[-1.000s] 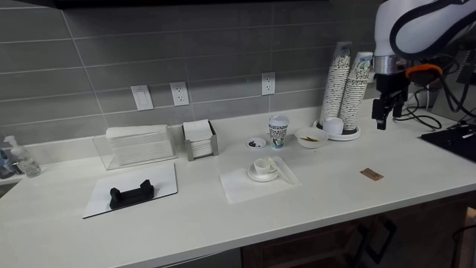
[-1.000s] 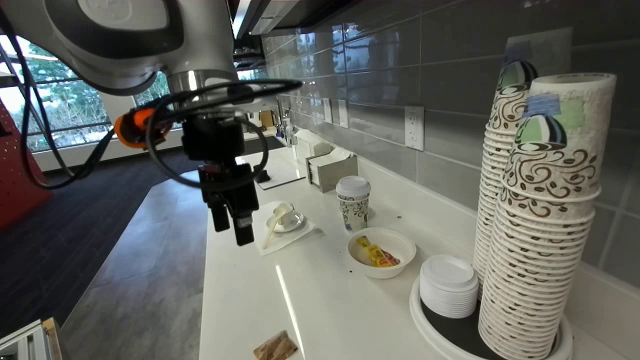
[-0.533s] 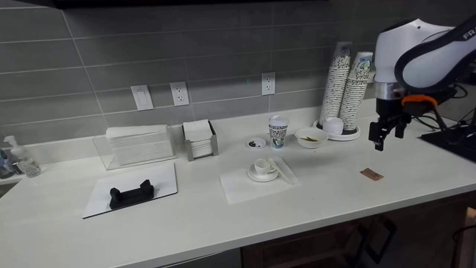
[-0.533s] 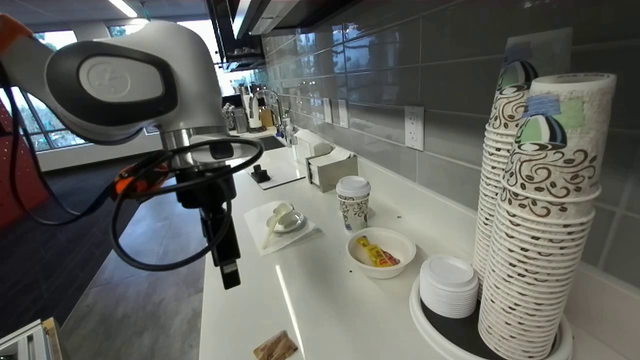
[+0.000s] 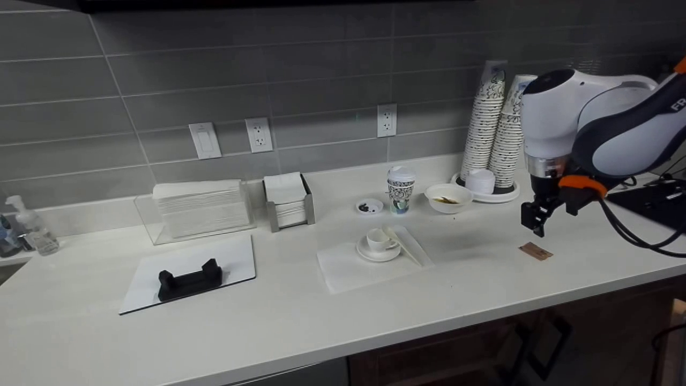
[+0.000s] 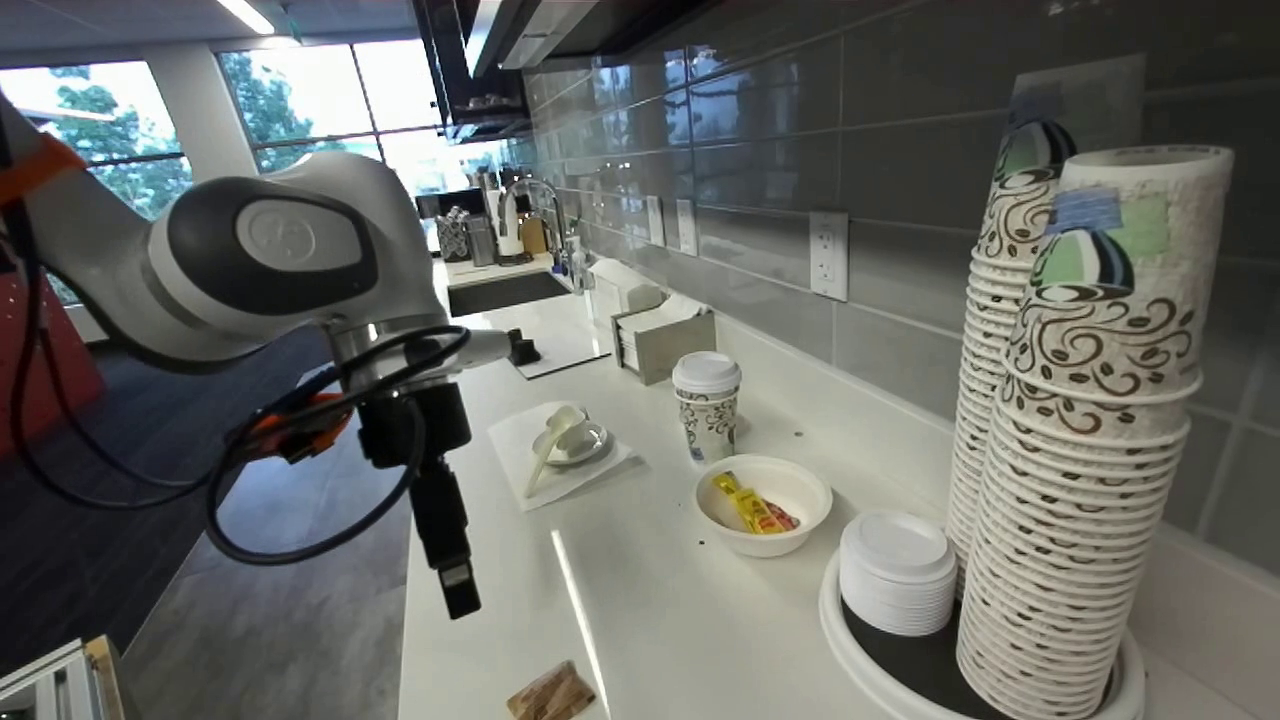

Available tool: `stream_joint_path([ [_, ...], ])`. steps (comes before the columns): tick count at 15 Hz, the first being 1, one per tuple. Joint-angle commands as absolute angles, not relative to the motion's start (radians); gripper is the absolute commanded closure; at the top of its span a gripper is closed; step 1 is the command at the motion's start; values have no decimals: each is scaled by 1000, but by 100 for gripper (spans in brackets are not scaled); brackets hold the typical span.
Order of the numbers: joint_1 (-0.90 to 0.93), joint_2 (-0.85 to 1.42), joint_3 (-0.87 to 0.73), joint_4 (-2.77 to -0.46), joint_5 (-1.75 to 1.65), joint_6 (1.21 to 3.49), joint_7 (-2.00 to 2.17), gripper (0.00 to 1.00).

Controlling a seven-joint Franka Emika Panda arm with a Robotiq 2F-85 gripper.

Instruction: Shift the brown sachet to the bowl

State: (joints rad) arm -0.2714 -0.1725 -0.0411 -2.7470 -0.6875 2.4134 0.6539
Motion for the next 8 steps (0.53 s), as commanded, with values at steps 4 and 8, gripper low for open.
stream_joint_path([
  [4, -240, -139, -71, -2743, -721, 2411, 687, 0],
  [8, -240, -142, -73, -2743, -721, 2411, 687, 0],
])
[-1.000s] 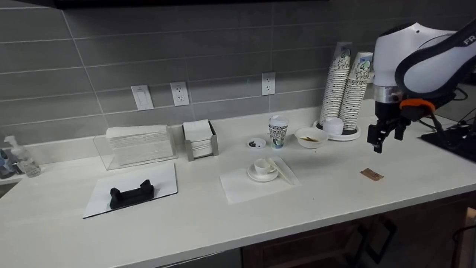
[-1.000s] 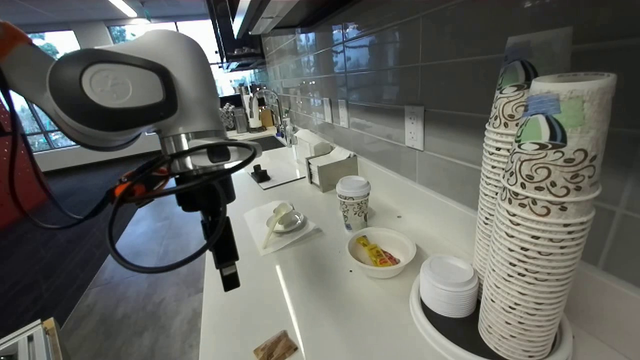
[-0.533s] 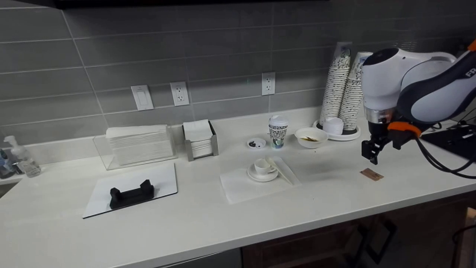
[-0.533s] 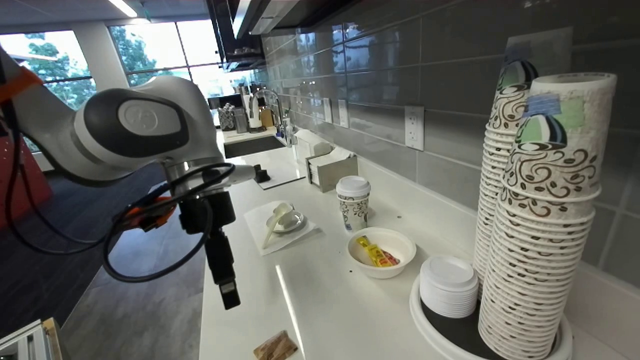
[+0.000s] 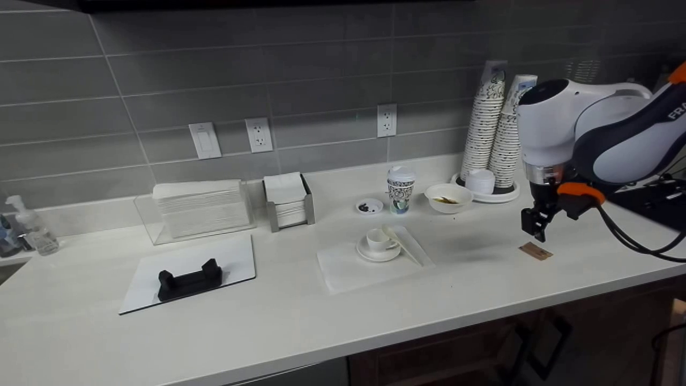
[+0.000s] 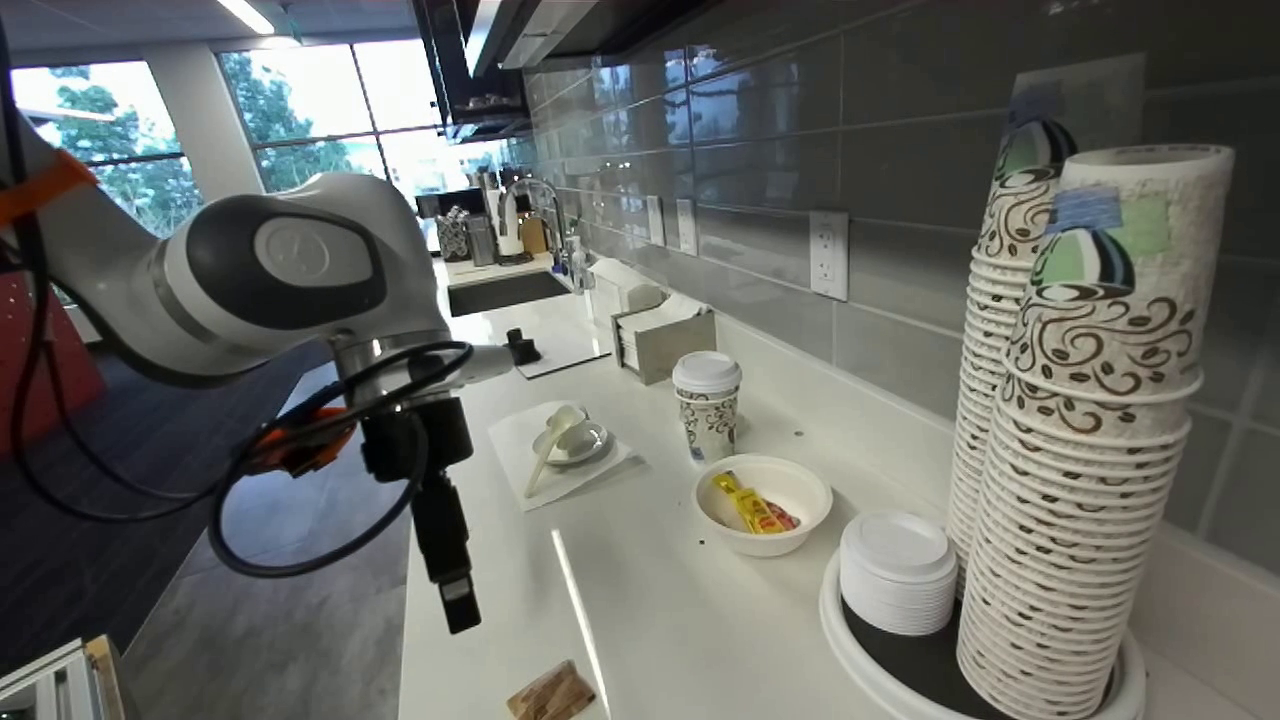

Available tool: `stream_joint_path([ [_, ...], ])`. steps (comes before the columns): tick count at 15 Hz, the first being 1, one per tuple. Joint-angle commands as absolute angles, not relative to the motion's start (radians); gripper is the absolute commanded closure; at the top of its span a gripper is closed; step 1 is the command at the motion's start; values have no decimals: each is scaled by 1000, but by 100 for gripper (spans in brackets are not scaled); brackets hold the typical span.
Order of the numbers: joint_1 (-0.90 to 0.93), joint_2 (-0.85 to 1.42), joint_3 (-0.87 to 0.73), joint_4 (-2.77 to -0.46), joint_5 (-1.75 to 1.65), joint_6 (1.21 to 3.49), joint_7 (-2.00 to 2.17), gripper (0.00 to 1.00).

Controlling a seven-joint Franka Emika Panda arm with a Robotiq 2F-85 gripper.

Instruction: Shift the brown sachet to the bowl

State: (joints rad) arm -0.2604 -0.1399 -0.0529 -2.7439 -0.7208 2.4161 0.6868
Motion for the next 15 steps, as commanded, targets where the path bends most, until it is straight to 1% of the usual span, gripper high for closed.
stream_joint_path([
  [1, -240, -121, -69, -2726, -726, 2402, 704, 0],
  [7, -232, 55, -98, -2652, -731, 2477, 715, 0],
  [15, -197, 272, -194, -2553, -700, 2631, 638, 0],
])
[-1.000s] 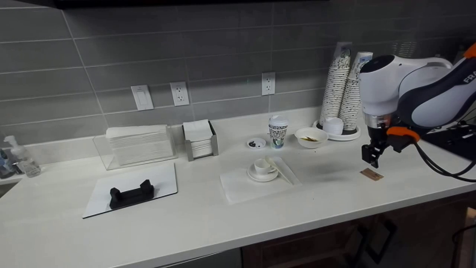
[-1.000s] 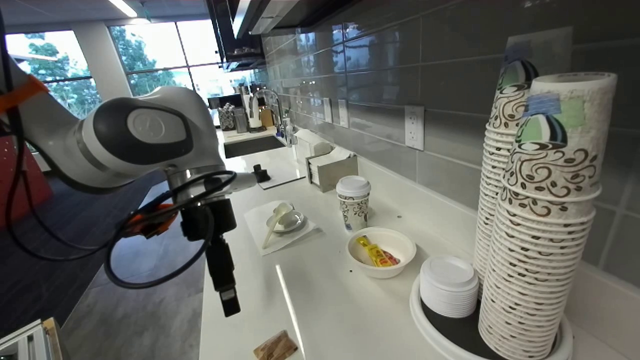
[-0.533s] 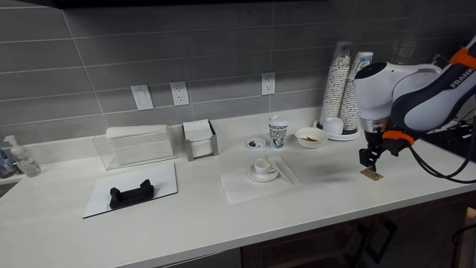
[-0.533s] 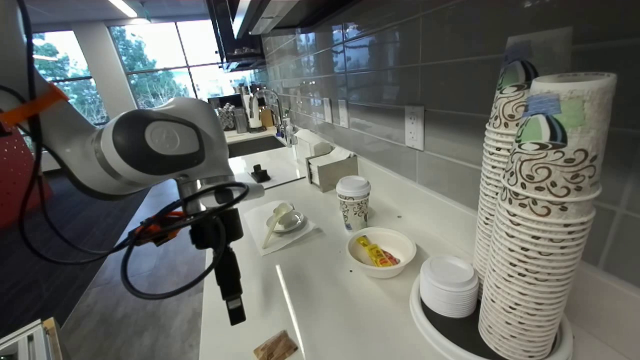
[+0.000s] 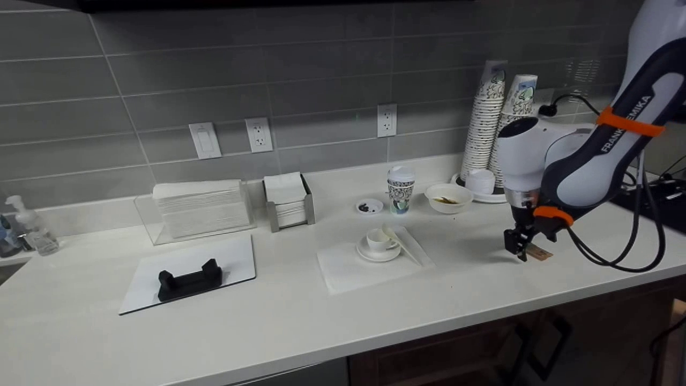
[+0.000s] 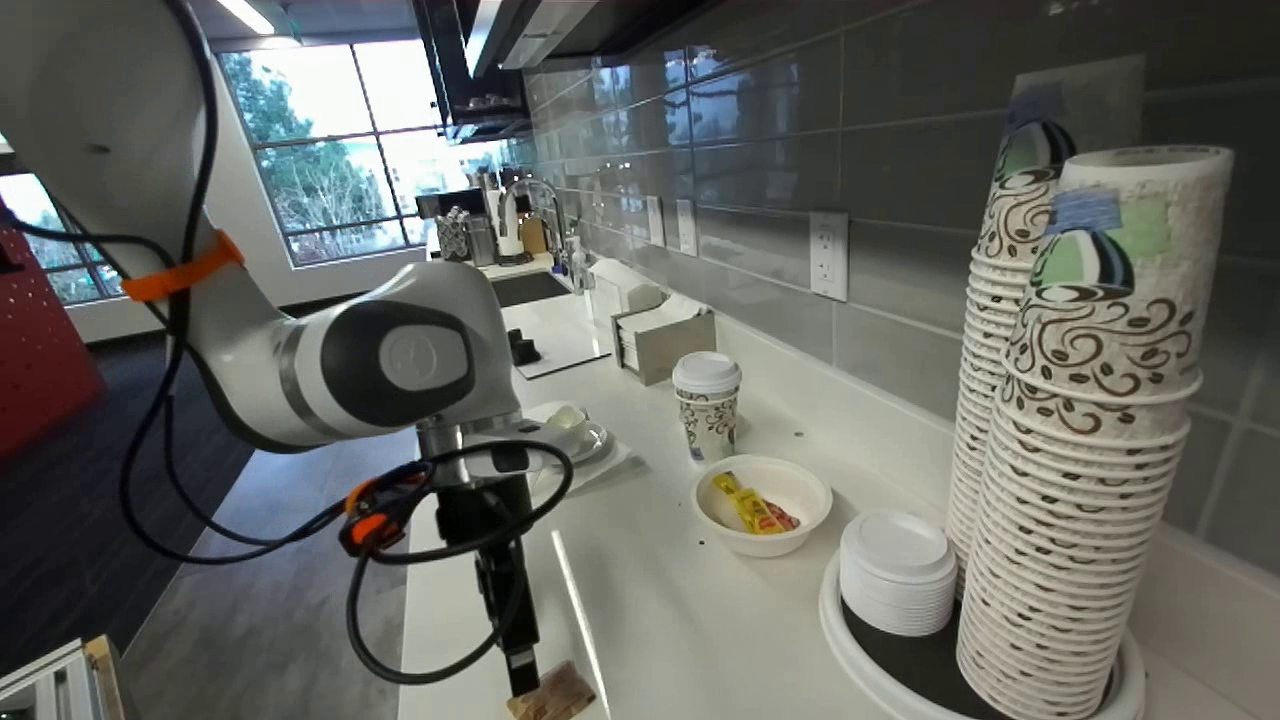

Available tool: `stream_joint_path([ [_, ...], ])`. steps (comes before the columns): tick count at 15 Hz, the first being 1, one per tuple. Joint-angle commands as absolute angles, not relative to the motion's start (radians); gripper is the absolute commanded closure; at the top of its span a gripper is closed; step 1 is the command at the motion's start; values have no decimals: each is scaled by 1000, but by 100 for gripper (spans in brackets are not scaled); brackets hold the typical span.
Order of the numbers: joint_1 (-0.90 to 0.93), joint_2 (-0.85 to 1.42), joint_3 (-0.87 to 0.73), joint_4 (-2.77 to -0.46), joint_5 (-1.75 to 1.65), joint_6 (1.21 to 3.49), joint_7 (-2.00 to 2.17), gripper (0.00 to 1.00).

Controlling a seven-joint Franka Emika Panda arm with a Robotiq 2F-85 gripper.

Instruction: Shift the brown sachet to the bowl

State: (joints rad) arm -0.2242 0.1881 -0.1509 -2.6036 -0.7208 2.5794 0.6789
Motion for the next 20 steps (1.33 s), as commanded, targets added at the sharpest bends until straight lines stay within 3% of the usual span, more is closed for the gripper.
stream_joint_path([
  [1, -193, 292, -206, -2541, -692, 2647, 623, 0],
  [14, -152, 382, -255, -2490, -440, 2661, 295, 0],
  [15, -151, 380, -255, -2491, -426, 2662, 280, 9],
  [16, -151, 378, -256, -2491, -416, 2661, 266, 26],
  [19, -147, 374, -262, -2490, -398, 2659, 238, 44],
  [20, -146, 373, -261, -2490, -393, 2659, 229, 45],
])
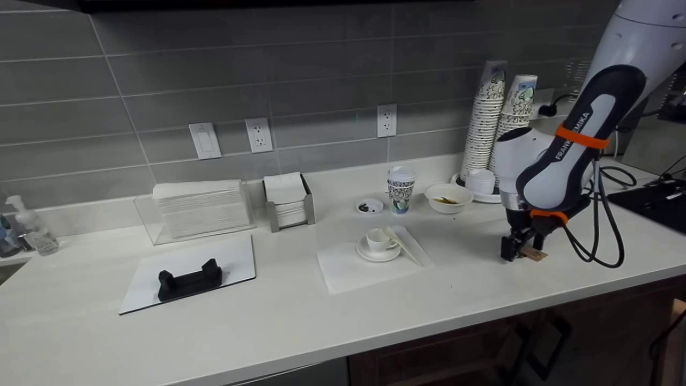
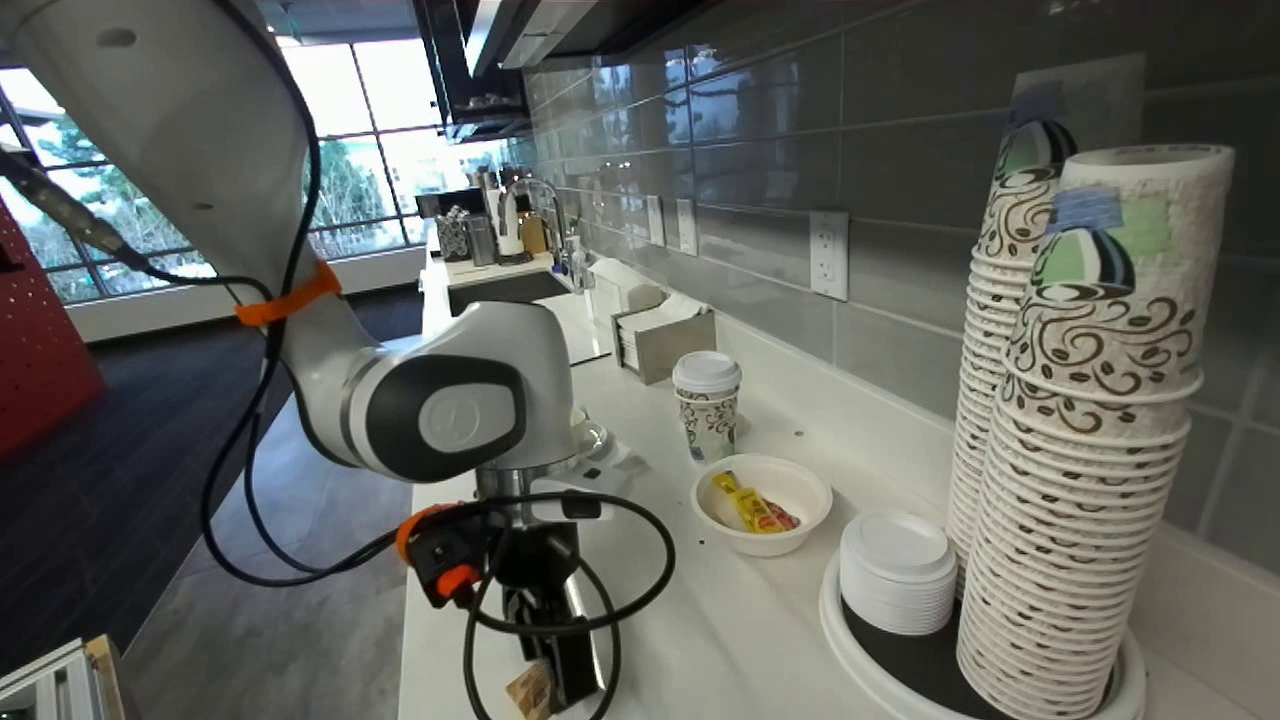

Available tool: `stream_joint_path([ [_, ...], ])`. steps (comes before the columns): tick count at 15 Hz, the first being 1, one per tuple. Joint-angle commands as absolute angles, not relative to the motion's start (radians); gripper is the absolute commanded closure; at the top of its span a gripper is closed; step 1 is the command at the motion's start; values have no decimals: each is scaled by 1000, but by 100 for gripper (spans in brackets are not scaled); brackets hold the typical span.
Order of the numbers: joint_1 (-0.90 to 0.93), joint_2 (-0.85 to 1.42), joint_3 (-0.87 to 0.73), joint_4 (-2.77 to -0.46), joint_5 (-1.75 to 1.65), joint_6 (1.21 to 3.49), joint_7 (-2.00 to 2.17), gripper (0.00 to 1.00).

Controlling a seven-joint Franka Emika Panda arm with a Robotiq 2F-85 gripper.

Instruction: Shift the brown sachet to the bowl

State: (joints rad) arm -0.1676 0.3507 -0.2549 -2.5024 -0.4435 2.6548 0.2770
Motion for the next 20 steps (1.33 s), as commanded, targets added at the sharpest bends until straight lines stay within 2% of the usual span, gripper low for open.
stream_joint_path([
  [1, -145, 372, -261, -2489, -390, 2658, 221, 46],
  [7, -149, 365, -259, -2495, -376, 2659, 180, 38],
  [9, -151, 358, -258, -2500, -369, 2662, 165, 39],
  [12, -151, 347, -258, -2508, -371, 2665, 149, 50],
  [20, -156, 317, -256, -2532, -376, 2679, 103, 51],
])
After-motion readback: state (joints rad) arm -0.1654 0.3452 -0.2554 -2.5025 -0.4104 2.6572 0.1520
